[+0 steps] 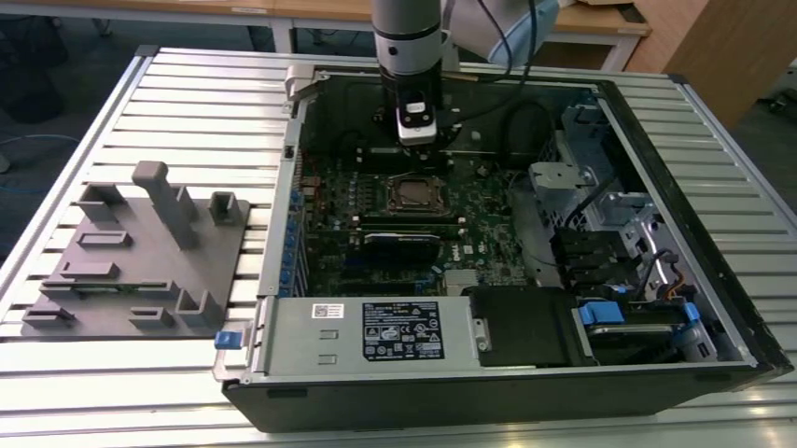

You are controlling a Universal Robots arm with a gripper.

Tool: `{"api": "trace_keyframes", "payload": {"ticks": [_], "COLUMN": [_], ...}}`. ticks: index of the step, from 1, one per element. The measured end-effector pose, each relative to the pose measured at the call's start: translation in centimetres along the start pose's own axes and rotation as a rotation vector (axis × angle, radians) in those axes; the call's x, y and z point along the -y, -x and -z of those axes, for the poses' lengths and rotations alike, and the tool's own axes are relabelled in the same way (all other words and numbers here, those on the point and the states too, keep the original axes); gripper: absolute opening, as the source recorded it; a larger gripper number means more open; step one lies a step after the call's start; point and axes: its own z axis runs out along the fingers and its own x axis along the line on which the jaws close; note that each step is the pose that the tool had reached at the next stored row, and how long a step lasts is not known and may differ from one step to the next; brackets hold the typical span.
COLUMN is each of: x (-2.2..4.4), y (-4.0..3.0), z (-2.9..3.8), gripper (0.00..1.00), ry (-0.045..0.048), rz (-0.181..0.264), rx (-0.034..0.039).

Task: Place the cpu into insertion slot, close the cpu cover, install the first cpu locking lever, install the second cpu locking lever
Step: 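Install the first cpu locking lever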

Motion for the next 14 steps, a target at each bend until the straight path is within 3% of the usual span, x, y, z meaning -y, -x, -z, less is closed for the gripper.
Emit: {"api": "trace_keyframes", "payload": {"ticks": [11, 14], "x": [-0.03, -0.02], "y": [-0.2, -0.22], "z": [-0.12, -0.19], "gripper": [0.1, 0.1], "ry": [-0.0004, 0.0012], "rz": [-0.002, -0.003], "rx": [0.0002, 0.0034]}}
